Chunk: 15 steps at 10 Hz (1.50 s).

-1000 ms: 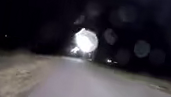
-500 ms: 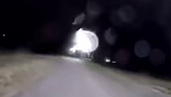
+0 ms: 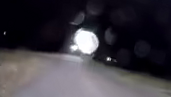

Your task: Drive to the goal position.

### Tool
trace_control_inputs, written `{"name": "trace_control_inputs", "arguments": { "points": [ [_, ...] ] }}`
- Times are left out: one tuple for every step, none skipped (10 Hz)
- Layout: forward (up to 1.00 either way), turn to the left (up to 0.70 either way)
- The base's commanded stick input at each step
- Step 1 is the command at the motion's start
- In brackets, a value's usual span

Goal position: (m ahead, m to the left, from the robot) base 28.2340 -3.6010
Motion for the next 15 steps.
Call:
{"name": "trace_control_inputs", "arguments": {
  "points": [
    [1.0,0.29],
    [1.0,0.06],
    [1.0,0.01],
    [1.0,0.0],
    [1.0,0.0],
    [1.0,0.0],
    [1.0,0.0],
    [1.0,0.01],
    [1.0,0.1],
    [1.0,0.2],
    [1.0,0.3],
    [1.0,0.36],
    [1.0,0.05],
    [1.0,0.0],
    [1.0,0.0]
  ]
}}
